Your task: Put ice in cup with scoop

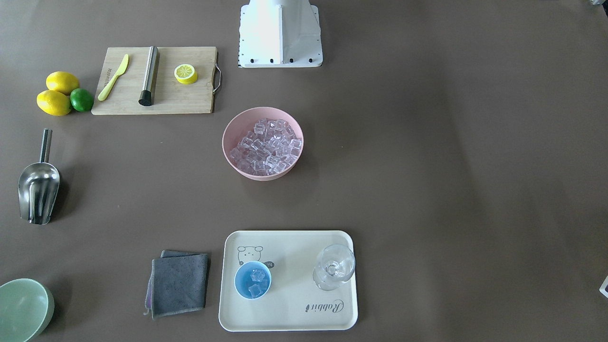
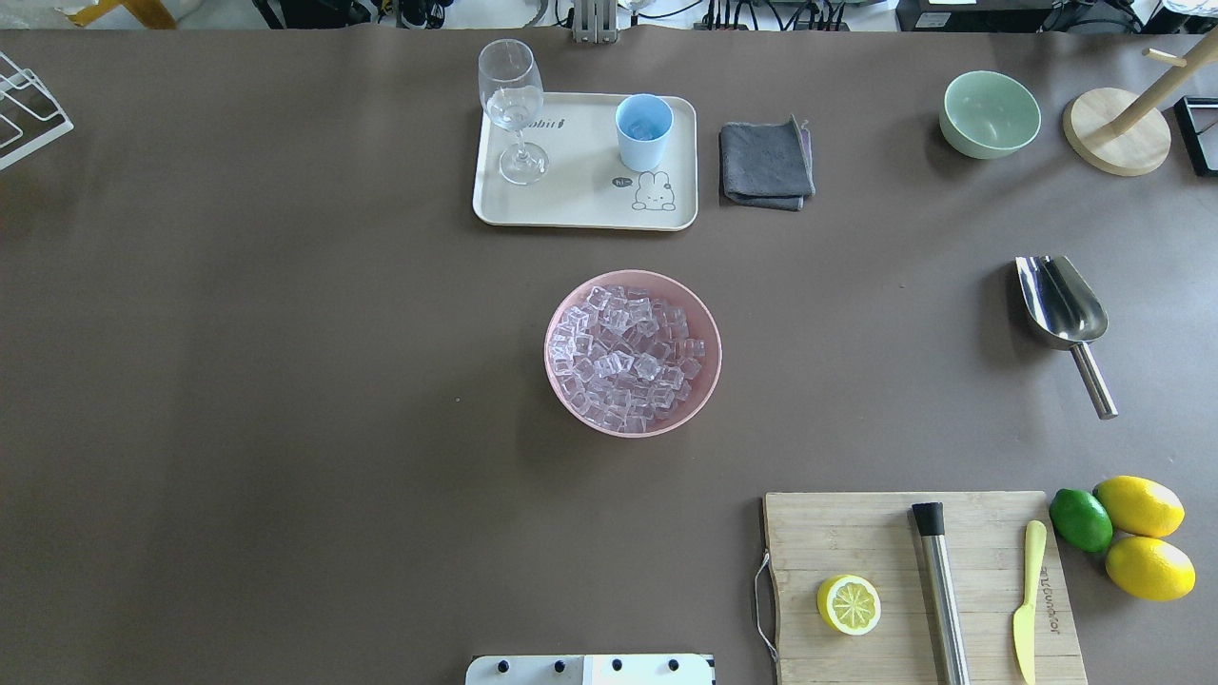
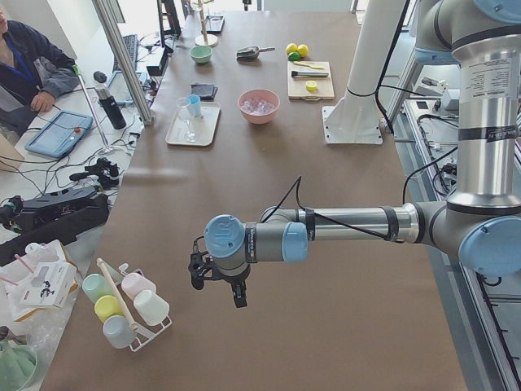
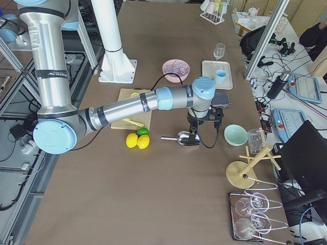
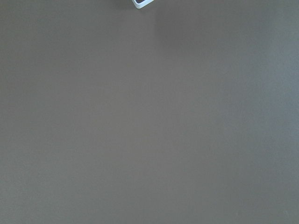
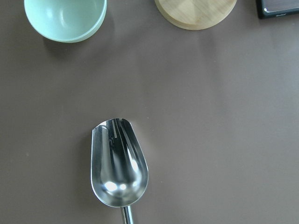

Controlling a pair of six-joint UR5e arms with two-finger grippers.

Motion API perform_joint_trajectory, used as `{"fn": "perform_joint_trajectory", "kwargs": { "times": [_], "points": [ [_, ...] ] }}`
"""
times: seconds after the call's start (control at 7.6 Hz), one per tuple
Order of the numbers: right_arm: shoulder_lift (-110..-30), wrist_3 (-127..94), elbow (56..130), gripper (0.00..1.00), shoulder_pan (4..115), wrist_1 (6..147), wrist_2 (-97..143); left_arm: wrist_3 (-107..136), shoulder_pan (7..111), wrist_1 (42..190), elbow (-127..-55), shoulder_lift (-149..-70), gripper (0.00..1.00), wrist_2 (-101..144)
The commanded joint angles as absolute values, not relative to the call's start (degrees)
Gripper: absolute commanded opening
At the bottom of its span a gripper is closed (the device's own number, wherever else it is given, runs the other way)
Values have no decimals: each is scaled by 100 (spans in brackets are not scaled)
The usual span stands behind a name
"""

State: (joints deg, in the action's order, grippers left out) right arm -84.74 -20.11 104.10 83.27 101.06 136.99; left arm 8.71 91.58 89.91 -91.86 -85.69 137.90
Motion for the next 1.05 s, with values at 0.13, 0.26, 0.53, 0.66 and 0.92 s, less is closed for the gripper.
{"fn": "perform_joint_trajectory", "kwargs": {
  "times": [0.13,0.26,0.53,0.66,0.92],
  "points": [
    [-8935,358,10503,100,9649,11285,13527,853,9158,8991,-9185,-8578,98,13781],
    [-9112,1039,10285,100,9781,11285,13370,861,9158,8991,-9185,-8578,98,13781],
    [-9150,1213,9958,100,9782,11276,13368,853,9158,9000,-9176,-8587,98,13781],
    [-9106,1204,9941,100,9782,11285,13359,861,9158,9000,-9193,-8587,98,13781],
    [-9097,1187,9844,100,9782,11285,13377,861,9158,9000,-9150,-8613,98,13781]
  ]
}}
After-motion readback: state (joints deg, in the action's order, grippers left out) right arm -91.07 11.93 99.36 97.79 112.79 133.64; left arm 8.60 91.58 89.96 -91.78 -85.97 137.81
